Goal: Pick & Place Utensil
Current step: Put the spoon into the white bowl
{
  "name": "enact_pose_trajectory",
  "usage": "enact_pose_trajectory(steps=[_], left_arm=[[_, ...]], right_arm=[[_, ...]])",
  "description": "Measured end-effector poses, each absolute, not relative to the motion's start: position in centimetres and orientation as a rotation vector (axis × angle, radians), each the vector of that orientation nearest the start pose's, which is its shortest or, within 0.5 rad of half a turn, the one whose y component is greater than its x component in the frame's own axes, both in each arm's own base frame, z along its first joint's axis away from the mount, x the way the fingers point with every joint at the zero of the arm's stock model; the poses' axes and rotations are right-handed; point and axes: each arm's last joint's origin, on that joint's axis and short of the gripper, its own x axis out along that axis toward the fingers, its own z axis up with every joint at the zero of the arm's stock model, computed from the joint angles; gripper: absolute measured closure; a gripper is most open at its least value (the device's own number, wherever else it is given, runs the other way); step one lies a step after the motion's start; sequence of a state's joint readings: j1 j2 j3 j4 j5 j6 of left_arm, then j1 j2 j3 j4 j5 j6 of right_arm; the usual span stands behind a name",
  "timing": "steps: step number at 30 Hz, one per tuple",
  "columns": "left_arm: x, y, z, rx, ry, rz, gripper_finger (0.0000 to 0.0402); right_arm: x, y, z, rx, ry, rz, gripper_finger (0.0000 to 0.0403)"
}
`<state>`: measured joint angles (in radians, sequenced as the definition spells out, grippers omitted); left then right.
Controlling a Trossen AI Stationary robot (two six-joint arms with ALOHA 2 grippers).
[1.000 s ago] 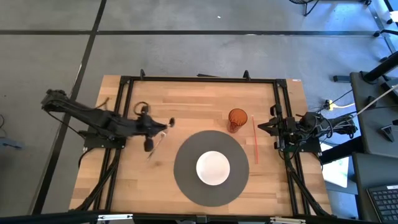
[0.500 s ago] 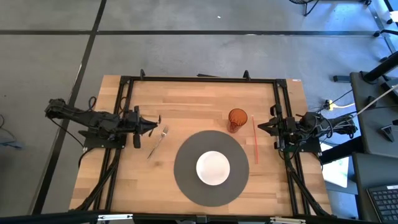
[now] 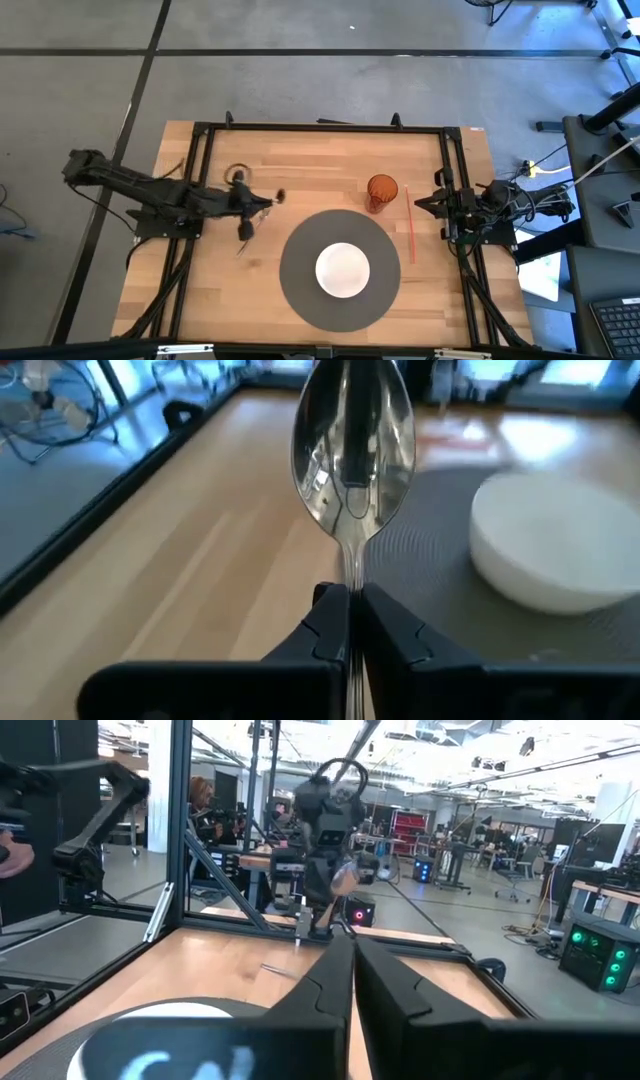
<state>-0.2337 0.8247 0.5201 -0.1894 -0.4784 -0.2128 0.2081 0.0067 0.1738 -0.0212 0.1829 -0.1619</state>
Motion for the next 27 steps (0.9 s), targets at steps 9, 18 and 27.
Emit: enact_pose_trajectory(steps=[9, 18, 27], left_arm=[[27.6, -5.3, 26.6, 0.270, 0.789, 0.299, 0.0393], [36.6, -10.7, 28.1, 0.587, 0.965, 0.116, 0.0393], [40.8, -15.8, 23.6, 0.985, 1.077, -0.024, 0.0393]], right_arm=[[8.2, 1.2, 21.9, -0.134, -0.142, 0.014, 0.0386], [8.2, 1.2, 21.9, -0.133, -0.143, 0.014, 0.0386], [8.2, 1.2, 21.9, -0.129, -0.146, 0.017, 0.0386]])
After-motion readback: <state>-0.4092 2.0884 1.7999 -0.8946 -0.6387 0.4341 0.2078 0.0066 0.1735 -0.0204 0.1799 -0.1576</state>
